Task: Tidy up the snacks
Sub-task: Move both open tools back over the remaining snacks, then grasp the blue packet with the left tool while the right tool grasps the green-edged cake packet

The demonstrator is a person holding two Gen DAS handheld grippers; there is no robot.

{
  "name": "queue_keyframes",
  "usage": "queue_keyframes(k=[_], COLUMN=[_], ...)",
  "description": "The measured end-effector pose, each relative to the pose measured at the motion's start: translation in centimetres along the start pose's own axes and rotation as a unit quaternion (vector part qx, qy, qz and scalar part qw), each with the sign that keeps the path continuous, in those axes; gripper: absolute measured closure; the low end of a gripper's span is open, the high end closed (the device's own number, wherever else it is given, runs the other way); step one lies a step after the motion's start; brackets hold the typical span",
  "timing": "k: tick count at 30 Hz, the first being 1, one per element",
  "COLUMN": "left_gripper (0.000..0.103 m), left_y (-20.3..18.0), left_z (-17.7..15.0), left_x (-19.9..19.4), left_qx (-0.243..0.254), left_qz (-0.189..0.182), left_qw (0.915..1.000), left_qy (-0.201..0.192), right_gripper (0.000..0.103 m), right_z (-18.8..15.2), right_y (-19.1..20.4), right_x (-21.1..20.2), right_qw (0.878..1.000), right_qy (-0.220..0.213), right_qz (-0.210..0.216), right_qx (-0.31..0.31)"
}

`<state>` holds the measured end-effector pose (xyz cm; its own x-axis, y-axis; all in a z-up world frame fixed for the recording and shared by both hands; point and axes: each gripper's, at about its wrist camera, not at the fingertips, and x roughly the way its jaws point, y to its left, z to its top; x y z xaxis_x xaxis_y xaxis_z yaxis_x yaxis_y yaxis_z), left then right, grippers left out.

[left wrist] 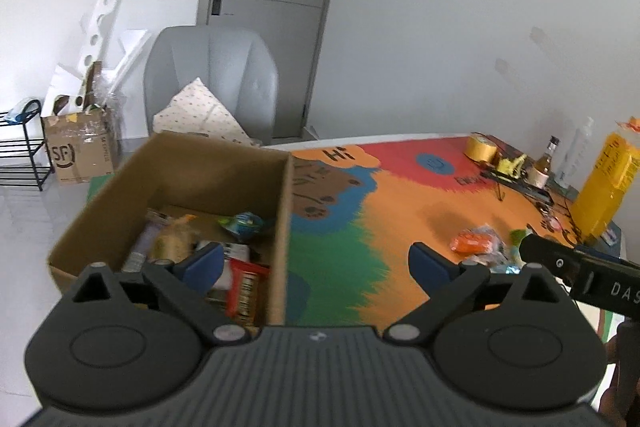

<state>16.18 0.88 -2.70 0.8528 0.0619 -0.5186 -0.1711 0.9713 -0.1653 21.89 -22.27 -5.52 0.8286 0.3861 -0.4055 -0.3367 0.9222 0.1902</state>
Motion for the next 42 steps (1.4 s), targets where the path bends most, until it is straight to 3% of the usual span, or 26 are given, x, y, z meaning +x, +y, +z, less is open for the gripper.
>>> queue_keyframes(k=[30, 42], left_gripper=[0.005, 0.005], left_y=[-10.4, -14.0], left_z=[-1.4, -1.3], left_x=[3.6, 6.1], left_qx=[0.052, 0.070], left_qz=[-0.050, -0.063], left_qw=[0.9970, 0.9948], left_qy=[0.026, 0.036], right_gripper=[0.000, 0.000], right_z=[-1.2, -1.7], right_y=[-11.0, -14.8], right_x=[-2.8, -2.1], right_qw=[0.996, 0.994], right_qy=[-0.007, -0.005], right_qz=[-0.051, -0.048], right_qx=[0.068, 0.095])
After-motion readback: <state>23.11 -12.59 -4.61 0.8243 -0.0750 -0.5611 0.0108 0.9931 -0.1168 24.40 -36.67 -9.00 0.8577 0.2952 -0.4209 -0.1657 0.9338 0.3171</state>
